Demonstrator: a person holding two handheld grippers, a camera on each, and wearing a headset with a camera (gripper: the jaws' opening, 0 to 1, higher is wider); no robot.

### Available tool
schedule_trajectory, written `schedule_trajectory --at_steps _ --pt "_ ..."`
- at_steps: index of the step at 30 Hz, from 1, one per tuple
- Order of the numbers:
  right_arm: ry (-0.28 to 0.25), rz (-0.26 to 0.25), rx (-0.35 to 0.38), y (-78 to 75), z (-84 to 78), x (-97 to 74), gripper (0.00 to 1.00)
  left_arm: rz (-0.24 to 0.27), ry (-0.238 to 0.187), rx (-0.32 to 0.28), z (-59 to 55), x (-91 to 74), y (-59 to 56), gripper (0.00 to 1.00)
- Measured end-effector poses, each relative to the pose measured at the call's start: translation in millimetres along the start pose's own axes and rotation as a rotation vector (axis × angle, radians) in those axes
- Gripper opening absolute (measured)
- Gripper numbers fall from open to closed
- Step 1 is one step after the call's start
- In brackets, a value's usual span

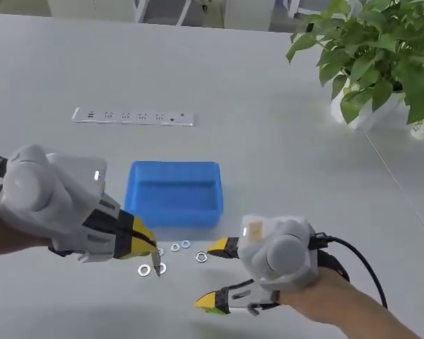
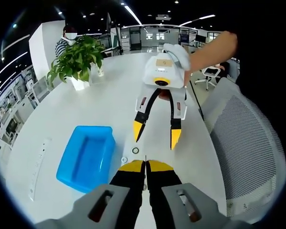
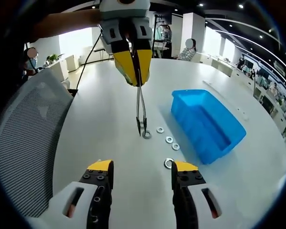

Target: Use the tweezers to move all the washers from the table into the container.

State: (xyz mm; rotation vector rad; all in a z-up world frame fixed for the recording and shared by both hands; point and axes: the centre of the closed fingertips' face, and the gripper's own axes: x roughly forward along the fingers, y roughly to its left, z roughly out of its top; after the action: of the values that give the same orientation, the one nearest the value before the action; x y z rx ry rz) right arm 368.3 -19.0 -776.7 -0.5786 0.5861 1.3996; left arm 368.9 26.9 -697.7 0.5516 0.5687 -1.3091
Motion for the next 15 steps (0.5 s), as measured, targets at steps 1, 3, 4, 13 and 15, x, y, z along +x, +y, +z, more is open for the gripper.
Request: schedule_trajectory --at_steps 1,3,4,13,15 --pt "0.000 0.000 0.000 0.0 -0.2 0.1 0.51 -0.001 0.001 0.000 -0.1 0.7 0.1 0.05" --pt "-0.001 0.003 -0.001 0.2 0.0 0.6 0.50 0.000 -0.001 0.001 -0.2 1.8 1.2 0.05" --pt "-0.001 0.003 -0.002 0.4 0.2 0.8 0.50 0.000 -0.001 0.000 -0.2 1.7 1.5 0.05" --pt "-0.008 0.008 -0.004 0.7 2.9 3.3 0.50 0.001 -0.010 -0.006 -0.6 1.7 4.2 0.05" --pt "-0.008 0.009 -0.005 1.1 3.1 4.1 0.50 0.004 -0.010 -0.001 -1.0 1.4 5.3 0.05"
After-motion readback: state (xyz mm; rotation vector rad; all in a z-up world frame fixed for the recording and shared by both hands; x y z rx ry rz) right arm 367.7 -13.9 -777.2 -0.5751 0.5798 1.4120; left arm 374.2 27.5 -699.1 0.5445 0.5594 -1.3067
